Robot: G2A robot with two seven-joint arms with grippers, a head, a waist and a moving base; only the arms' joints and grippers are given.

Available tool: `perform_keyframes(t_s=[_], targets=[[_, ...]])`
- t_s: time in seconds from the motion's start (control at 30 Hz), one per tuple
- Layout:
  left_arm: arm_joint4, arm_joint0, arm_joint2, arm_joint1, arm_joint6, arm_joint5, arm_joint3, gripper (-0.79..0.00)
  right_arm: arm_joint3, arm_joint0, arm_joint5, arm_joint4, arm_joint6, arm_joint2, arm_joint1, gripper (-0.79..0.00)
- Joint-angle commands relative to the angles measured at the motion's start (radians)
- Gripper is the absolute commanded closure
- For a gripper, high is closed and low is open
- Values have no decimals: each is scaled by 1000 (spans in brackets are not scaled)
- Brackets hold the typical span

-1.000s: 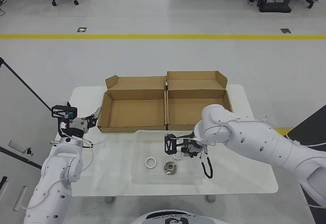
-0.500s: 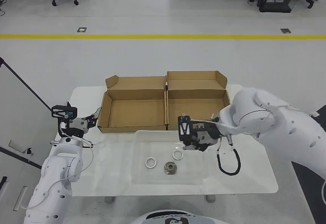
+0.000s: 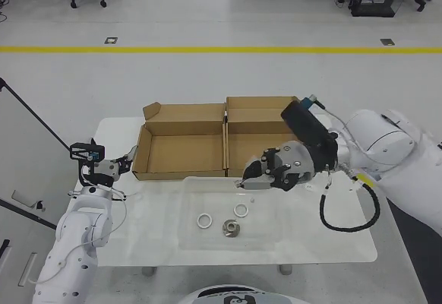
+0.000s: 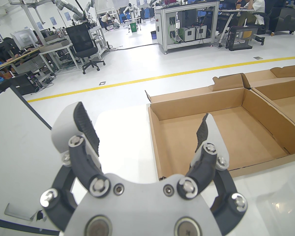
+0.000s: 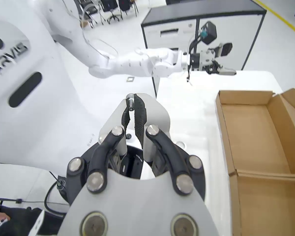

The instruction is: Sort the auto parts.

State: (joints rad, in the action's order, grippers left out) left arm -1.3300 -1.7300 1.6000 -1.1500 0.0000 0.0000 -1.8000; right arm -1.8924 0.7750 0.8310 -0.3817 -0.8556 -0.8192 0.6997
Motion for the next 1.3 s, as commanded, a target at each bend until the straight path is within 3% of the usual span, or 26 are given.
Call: perform_keyframes(t_s=[0.0, 0.33, 0.77, 1.13, 1.27], targets=[[0, 0, 0, 0, 0, 0, 0, -785, 8, 5, 30, -47, 36, -22, 1, 0], [0, 0, 0, 0, 0, 0, 0, -785, -31, -1, 133, -171, 162, -129, 12, 0], [0, 0, 0, 0, 0, 0, 0, -785, -66, -90, 181, -248, 222, -132, 70, 0], [0, 0, 0, 0, 0, 0, 0, -785, -80, -65, 166, -247, 244, -132, 72, 0], [0, 0, 0, 0, 0, 0, 0, -785, -130, 5, 181, -369, 337, -117, 94, 0]])
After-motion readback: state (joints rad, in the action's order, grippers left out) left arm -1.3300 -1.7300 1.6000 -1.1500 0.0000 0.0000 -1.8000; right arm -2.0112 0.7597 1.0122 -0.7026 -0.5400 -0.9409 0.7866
